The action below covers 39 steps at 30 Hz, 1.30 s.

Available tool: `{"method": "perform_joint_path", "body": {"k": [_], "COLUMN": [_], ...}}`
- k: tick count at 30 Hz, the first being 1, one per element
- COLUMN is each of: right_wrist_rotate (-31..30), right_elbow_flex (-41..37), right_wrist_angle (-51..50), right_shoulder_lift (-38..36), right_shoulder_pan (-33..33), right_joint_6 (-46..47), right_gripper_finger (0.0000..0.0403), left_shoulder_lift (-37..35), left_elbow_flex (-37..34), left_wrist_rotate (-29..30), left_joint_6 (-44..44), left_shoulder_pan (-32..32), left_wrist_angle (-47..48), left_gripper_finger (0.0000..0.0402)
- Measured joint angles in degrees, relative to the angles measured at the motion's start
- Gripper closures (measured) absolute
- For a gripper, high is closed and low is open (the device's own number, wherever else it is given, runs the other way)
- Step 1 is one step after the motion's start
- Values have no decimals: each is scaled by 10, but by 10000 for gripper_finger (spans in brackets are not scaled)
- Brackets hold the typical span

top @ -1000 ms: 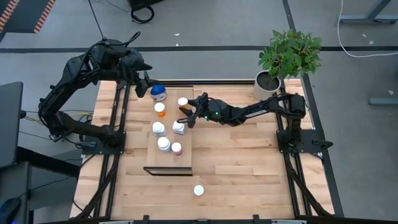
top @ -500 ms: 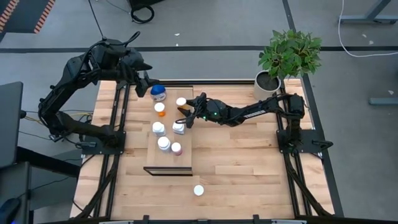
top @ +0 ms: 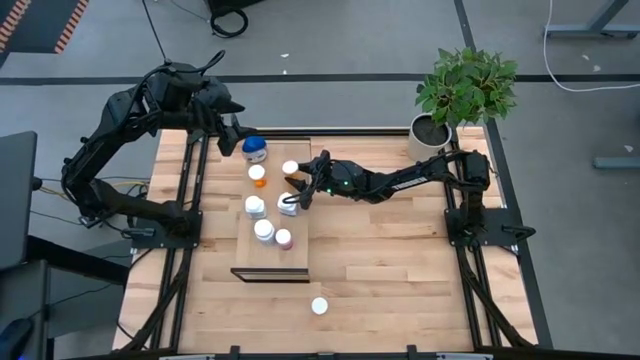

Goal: Pick and place medicine bottles onto shelf by color
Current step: Put the top orange pill bottle on the shelf aligned with the other orange pill bottle

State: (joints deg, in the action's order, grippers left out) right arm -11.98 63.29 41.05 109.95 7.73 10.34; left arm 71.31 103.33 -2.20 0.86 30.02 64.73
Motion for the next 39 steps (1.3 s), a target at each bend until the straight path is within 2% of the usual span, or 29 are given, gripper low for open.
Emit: {"method": "perform_joint_path", "body": {"k": [10, 18, 28, 33, 39], "right_wrist_rotate": [2, 3, 3, 3, 2], "right_elbow_flex": [0, 0, 0, 0, 0], "right_wrist_angle": [-7, 26, 17, -38, -156], "right_shoulder_lift": [0, 0, -10, -44, -96], "right_shoulder_pan": [1, 0, 0, -1, -11], "right_joint_6": [2, -1, 1, 3, 16], "right_gripper_finger": [145, 143, 143, 143, 143], "left_shoulder_lift": [0, 0, 0, 0, 0], "left_elbow_flex": [0, 0, 0, 0, 0], "left_wrist_rotate": [0, 0, 0, 0, 0], "left_joint_6": [0, -1, 16, 15, 15], "left_shoulder_pan": [0, 0, 0, 0, 0], "left_wrist_angle": [-1, -1, -2, 1, -3], "left_gripper_finger": [47, 47, 47, 47, 47]}}
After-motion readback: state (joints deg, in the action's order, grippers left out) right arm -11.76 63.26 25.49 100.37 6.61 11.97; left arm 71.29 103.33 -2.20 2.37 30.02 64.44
